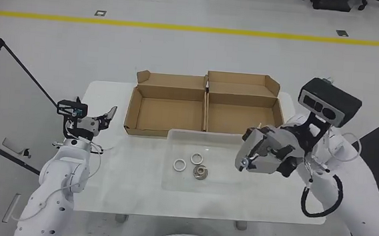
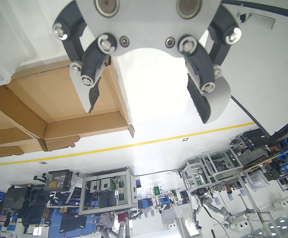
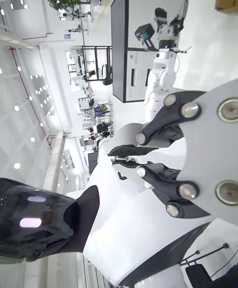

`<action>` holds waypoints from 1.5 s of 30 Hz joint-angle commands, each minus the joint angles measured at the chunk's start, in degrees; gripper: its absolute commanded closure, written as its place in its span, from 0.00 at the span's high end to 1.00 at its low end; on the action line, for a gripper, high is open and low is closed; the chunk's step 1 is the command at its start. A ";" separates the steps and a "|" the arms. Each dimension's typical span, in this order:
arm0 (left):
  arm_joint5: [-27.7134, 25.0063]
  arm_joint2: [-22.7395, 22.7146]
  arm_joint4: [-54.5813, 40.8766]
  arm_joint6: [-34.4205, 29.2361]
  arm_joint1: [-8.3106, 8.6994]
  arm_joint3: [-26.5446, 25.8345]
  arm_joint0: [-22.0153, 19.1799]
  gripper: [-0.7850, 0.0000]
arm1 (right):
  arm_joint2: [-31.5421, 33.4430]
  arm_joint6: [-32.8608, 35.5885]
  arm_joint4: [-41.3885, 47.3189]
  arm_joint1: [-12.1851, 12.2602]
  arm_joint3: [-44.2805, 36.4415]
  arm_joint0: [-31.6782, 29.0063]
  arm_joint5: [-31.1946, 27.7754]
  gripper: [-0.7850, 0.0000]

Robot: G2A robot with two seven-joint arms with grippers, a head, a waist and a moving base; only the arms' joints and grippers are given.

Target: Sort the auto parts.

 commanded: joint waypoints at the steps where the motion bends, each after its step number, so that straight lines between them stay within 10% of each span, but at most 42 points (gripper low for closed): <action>1: 0.00 0.00 0.00 0.00 0.00 0.00 0.00 1.00 | -0.32 -0.81 1.98 -0.07 -0.54 -0.15 -0.81 0.00; 45: 0.00 0.00 0.00 0.00 0.00 0.00 0.00 1.00 | -1.51 -1.33 13.24 -2.29 -0.72 -0.09 -1.34 0.00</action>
